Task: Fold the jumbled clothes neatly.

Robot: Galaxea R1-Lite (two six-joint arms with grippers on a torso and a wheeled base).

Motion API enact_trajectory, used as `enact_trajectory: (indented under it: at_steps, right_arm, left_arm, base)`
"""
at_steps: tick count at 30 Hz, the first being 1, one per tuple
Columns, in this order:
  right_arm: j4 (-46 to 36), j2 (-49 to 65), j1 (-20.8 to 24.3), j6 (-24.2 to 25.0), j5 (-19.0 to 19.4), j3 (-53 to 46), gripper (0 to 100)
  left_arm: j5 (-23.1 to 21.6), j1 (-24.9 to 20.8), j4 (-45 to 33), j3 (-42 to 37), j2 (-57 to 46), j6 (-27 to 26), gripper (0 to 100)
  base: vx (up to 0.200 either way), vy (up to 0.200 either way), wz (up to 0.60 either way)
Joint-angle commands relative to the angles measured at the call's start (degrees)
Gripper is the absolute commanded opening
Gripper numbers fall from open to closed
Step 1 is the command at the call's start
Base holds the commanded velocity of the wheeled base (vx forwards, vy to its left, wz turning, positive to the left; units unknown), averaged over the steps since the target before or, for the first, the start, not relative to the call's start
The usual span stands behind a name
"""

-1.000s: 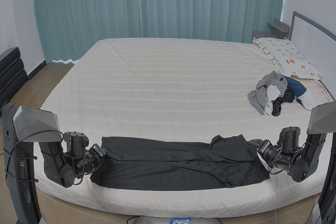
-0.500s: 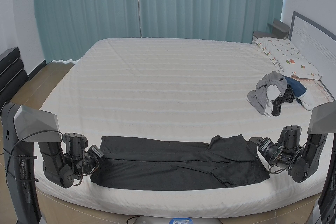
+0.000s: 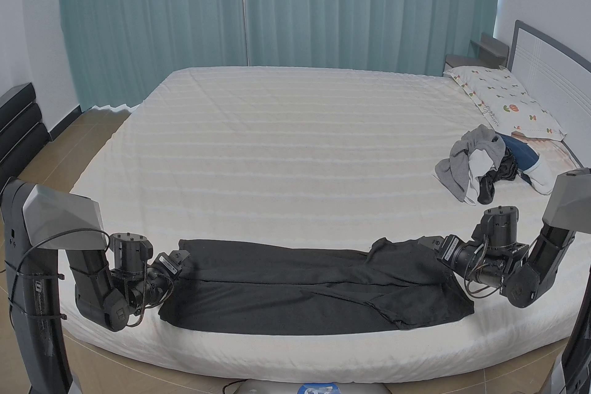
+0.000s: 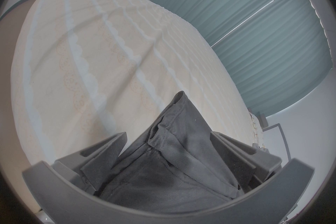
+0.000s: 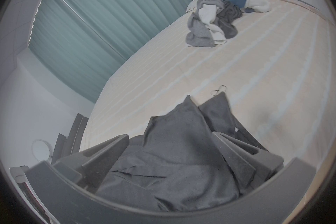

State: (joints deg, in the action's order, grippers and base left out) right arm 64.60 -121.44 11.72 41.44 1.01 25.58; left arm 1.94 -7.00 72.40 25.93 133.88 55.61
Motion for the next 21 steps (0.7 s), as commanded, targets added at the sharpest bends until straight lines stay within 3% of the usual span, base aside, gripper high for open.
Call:
enact_trajectory:
  at_steps: [1, 7, 12, 13, 21]
  right_arm:
    - [-4.5, -4.4, -4.2, -0.8, 6.4, 7.6, 100]
    - [-2.1, -10.8, -5.5, -6.5, 8.7, 7.4, 100]
    - [-0.5, -12.9, -5.6, -6.9, 8.9, 8.0, 100]
    - [0.0, -13.6, -5.2, -7.0, 9.4, 8.1, 0]
    - [0.6, -11.6, -6.0, -7.9, 10.1, 4.0, 0]
  left_arm:
    - [0.0, 0.1, 1.1, -0.2, -0.2, 1.6, 100]
    - [0.0, 0.0, 1.1, -0.1, 0.2, 1.4, 100]
    - [0.0, -0.2, 1.1, -0.2, 0.2, 1.4, 100]
    - [0.0, -0.2, 1.1, -0.2, 0.2, 1.4, 100]
    - [0.0, -0.2, 1.1, -0.2, 0.2, 1.4, 100]
  base:
    - [0.0, 0.0, 0.0]
    - [0.0, 0.0, 0.0]
    - [0.0, 0.0, 0.0]
    - [0.0, 0.0, 0.0]
    - [0.0, 0.0, 0.0]
